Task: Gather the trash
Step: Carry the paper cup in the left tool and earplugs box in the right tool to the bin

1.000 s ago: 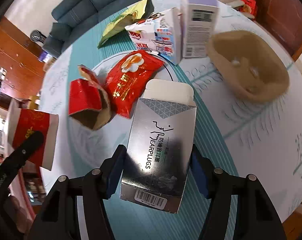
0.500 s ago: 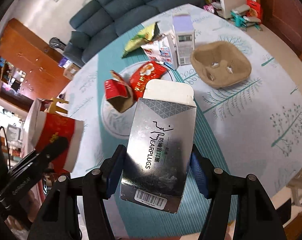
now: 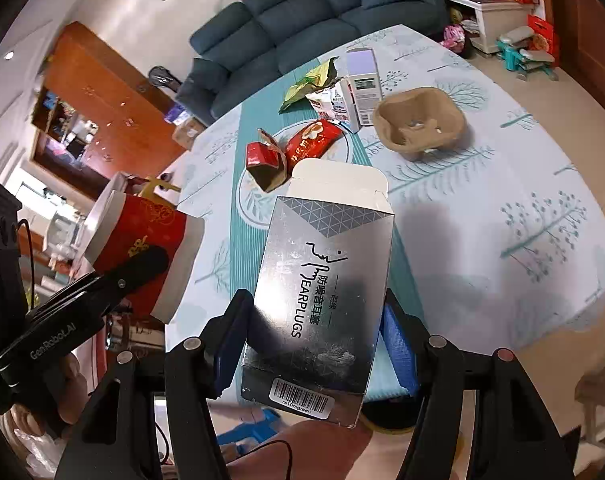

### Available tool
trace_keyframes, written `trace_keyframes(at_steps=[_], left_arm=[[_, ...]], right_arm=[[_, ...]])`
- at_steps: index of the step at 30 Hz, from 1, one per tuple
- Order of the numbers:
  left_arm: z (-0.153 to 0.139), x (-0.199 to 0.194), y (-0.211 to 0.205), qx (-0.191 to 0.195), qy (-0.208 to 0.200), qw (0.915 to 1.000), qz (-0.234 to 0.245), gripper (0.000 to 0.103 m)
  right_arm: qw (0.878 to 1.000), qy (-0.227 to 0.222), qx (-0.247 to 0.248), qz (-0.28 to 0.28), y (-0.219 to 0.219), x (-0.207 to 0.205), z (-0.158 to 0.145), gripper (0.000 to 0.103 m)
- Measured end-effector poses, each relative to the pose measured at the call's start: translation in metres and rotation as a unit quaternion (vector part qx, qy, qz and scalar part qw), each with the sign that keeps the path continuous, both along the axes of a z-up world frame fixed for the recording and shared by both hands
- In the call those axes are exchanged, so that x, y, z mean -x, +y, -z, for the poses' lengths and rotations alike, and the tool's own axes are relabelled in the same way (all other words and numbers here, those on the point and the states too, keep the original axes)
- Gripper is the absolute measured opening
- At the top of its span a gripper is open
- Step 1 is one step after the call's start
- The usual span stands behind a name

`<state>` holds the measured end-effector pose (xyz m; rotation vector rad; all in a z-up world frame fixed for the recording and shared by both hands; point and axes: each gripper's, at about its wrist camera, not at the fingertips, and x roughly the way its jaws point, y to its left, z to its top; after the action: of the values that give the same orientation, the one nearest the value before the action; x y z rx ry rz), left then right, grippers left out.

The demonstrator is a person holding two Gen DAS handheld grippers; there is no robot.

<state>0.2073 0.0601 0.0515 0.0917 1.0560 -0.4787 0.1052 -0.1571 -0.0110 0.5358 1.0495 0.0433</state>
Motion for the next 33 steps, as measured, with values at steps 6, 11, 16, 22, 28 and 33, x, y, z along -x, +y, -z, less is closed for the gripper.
trace_keyframes(at_steps=[6, 11, 16, 22, 28, 33], left_arm=[[-0.006, 0.067, -0.029, -0.006, -0.007, 0.9997, -0.023, 0.039], [-0.011, 0.119, -0.048, -0.007, -0.008, 0.9988, -0.047, 0.039], [-0.014, 0.168, -0.070, -0.023, -0.008, 0.9983, -0.052, 0.039], [-0.015, 0.204, -0.082, -0.045, 0.002, 0.9975, -0.054, 0.039], [0.003, 0.220, -0.084, -0.069, 0.026, 0.9961, -0.049, 0.039], [0.028, 0.226, -0.082, -0.082, 0.052, 0.9944, -0.040, 0.039]], right_arm=[[0.999, -0.010, -0.013, -0.034, -0.025, 0.058, -0.004, 0.062], [0.998, -0.018, -0.022, -0.058, -0.047, 0.103, -0.011, 0.062], [0.997, -0.013, -0.045, -0.064, -0.063, 0.137, -0.007, 0.062], [0.995, 0.000, -0.064, -0.075, -0.063, 0.161, 0.007, 0.062], [0.994, 0.027, -0.082, -0.068, -0.058, 0.175, 0.035, 0.063], [0.993, 0.053, -0.086, -0.062, -0.051, 0.184, 0.067, 0.063]])
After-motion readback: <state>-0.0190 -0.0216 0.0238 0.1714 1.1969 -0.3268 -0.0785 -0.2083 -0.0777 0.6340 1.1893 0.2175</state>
